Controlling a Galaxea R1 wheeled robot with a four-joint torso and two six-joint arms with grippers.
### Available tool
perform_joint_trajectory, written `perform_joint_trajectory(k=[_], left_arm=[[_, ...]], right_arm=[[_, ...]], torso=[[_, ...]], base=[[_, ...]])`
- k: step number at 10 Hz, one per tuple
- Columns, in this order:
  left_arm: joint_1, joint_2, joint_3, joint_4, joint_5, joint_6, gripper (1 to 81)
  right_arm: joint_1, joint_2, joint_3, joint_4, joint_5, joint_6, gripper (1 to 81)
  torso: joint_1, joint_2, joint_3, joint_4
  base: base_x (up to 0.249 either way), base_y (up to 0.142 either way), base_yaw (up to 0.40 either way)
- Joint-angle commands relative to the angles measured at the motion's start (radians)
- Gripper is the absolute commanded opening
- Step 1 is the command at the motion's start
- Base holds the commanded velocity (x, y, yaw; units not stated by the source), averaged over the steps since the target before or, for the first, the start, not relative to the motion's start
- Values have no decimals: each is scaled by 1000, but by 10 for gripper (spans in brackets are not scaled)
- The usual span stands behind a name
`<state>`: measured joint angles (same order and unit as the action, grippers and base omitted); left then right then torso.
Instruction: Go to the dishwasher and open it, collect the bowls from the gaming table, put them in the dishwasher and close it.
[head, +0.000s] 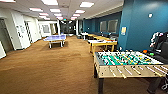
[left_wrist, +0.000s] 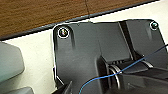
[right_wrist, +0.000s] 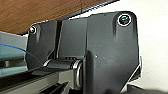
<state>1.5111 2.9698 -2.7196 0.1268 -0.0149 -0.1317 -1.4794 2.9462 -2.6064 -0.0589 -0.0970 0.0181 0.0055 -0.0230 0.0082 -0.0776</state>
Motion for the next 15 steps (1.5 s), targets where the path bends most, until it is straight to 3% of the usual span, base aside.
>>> perform_joint_trajectory(k=[1, 6, 15], left_arm=[[-53, -7, -3, -6, 47, -2, 811], [-53, -11, -3, -6, 46, -3, 811], [-54, -12, -3, -6, 44, -3, 811]], right_arm=[[55, -3, 2, -4, -53, -6, 811], [50, 1, 2, -4, -53, -6, 811], [47, 3, 0, -4, -52, -6, 811]], torso=[[0, 0, 0, 0], [0, 0, 0, 0], [-1, 0, 0, 0]], base=[[0, 0, 0], [0, 0, 0], [116, 0, 0]])
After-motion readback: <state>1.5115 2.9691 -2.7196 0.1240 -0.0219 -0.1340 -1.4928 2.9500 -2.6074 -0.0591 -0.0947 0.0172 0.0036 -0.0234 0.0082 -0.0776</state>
